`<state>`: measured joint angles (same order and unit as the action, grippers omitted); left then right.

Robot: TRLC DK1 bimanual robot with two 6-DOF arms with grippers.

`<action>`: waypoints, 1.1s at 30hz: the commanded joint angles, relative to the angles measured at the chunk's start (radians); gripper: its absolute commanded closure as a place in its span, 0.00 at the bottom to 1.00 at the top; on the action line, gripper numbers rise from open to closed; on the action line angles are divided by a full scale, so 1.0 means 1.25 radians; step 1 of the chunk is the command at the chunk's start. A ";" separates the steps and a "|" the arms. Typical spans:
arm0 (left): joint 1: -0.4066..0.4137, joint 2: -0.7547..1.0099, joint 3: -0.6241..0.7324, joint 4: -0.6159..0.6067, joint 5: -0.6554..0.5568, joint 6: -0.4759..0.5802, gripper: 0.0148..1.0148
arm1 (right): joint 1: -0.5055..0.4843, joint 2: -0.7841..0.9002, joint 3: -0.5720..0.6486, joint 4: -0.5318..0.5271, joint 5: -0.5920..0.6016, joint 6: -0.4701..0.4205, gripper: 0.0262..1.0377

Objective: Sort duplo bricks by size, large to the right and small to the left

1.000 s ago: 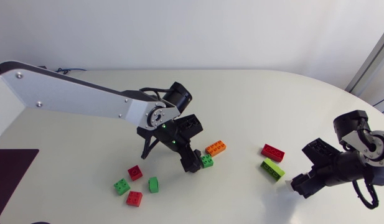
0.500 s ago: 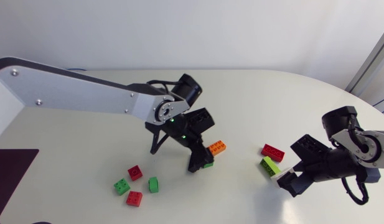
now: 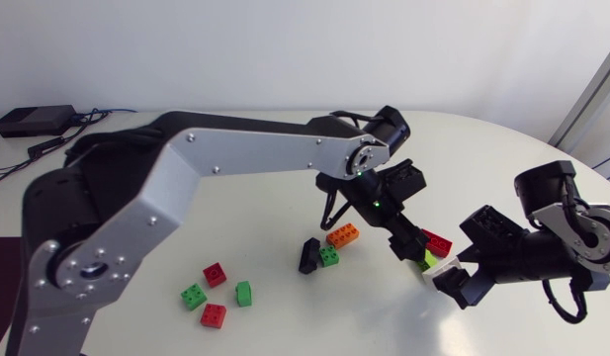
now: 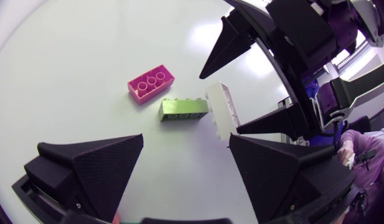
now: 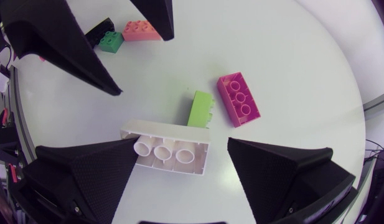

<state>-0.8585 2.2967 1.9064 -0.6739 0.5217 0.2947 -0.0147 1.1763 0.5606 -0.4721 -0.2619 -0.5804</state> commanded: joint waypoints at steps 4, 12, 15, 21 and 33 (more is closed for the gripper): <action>-0.009 0.083 0.148 -0.070 0.081 -0.049 0.06 | -0.008 -0.008 -0.032 0.003 -0.005 0.004 0.04; -0.053 0.167 0.275 -0.163 0.092 -0.032 0.06 | -0.025 -0.032 -0.036 -0.002 -0.005 -0.001 0.04; -0.064 0.201 0.338 -0.229 0.091 -0.005 0.06 | -0.035 -0.039 -0.035 -0.003 -0.004 -0.003 0.04; -0.075 0.307 0.527 -0.383 0.072 0.023 0.06 | -0.050 -0.059 -0.034 -0.014 -0.015 -0.008 0.04; -0.043 0.326 0.559 -0.421 0.077 0.026 0.06 | -0.062 -0.124 -0.029 -0.062 -0.024 -0.017 0.04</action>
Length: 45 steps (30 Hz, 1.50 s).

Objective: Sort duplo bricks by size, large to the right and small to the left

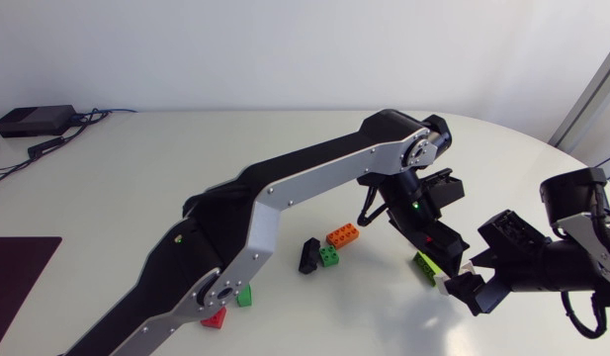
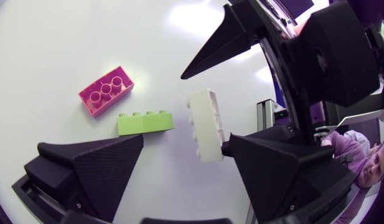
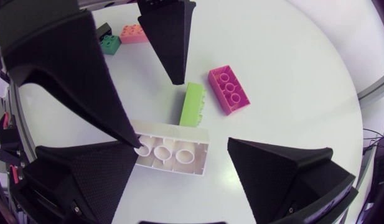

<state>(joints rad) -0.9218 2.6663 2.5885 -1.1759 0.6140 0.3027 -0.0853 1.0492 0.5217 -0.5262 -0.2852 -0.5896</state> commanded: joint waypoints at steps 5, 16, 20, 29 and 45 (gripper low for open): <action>-0.001 0.030 0.014 -0.016 -0.021 0.022 0.06 | -0.005 -0.048 0.006 -0.040 -0.012 -0.011 0.04; 0.026 -0.049 -0.101 0.028 -0.049 0.035 0.06 | -0.057 -0.087 0.008 -0.088 -0.020 -0.057 0.04; 0.045 -0.242 -0.377 0.192 -0.155 0.055 0.06 | -0.082 -0.129 -0.014 -0.157 -0.028 -0.114 0.04; 0.090 -0.449 -0.679 0.262 -0.323 0.074 0.06 | -0.069 -0.160 -0.065 -0.175 -0.022 -0.110 0.29; 0.169 -0.560 -0.904 0.260 -0.393 0.077 0.06 | -0.018 0.108 -0.065 -0.098 -0.009 -0.126 0.45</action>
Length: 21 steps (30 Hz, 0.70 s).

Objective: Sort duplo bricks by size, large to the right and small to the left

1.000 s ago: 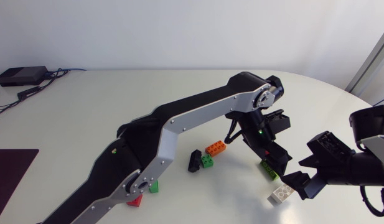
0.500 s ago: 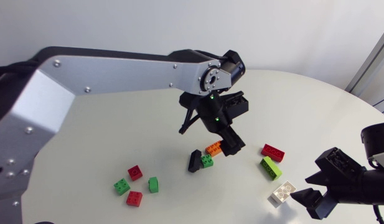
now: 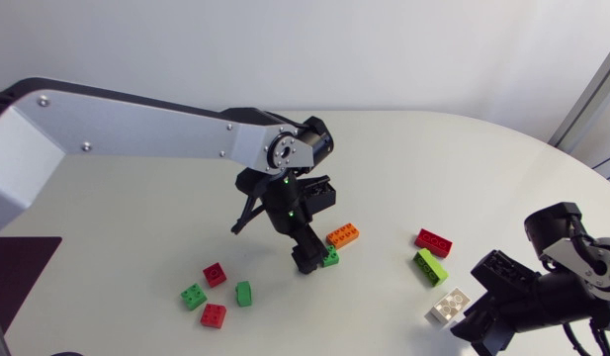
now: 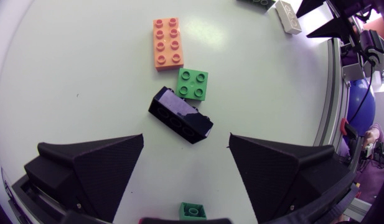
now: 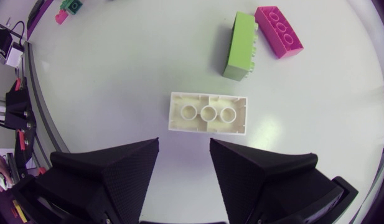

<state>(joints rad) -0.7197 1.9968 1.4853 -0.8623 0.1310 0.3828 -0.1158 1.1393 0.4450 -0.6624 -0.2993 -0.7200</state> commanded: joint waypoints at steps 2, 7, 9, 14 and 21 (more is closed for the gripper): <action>0.005 -0.023 -0.020 0.012 -0.013 0.010 0.06 | 0.009 0.095 0.015 0.032 0.012 -0.020 0.45; -0.002 0.002 -0.015 0.022 -0.025 0.001 0.06 | -0.007 0.252 0.101 0.097 0.019 -0.017 0.45; -0.004 0.015 -0.014 0.026 -0.032 -0.004 0.06 | -0.013 0.288 0.135 0.121 0.020 -0.013 0.45; -0.015 0.042 -0.006 0.026 -0.039 -0.014 0.06 | -0.025 0.245 0.183 0.109 0.034 -0.004 0.39; -0.034 0.075 0.022 0.025 -0.061 -0.041 0.06 | 0.012 0.090 0.175 0.067 0.036 0.023 0.24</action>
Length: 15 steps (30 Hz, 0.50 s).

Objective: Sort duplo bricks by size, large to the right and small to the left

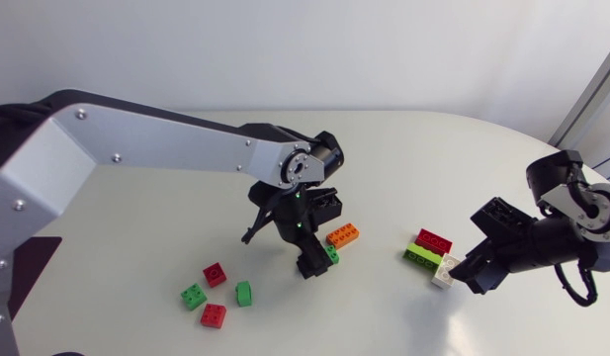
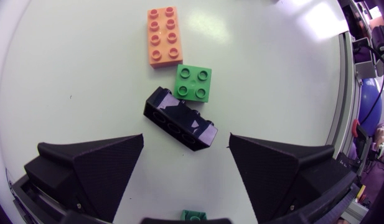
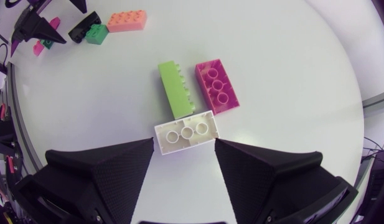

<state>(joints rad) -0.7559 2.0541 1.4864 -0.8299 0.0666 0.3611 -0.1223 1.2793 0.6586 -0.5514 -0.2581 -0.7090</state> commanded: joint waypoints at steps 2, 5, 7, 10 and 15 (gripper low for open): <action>-0.006 0.044 0.032 -0.001 -0.013 -0.037 0.06 | 0.028 -0.032 0.008 -0.026 0.003 0.021 0.23; -0.011 0.061 0.047 -0.006 -0.025 -0.059 0.06 | 0.032 -0.038 0.011 -0.030 0.003 0.025 0.23; -0.013 0.076 0.059 -0.009 -0.031 -0.069 0.06 | 0.033 -0.042 0.008 -0.030 0.003 0.025 0.23; -0.010 0.103 0.094 -0.032 -0.045 -0.089 0.07 | 0.033 -0.054 0.002 -0.030 0.002 0.024 0.23; -0.004 0.150 0.156 -0.082 -0.050 -0.127 0.46 | 0.023 -0.080 -0.002 -0.044 -0.002 0.016 0.23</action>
<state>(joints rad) -0.7631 2.1891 1.6314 -0.9031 0.0135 0.2474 -0.0910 1.1954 0.6594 -0.5808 -0.2584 -0.6926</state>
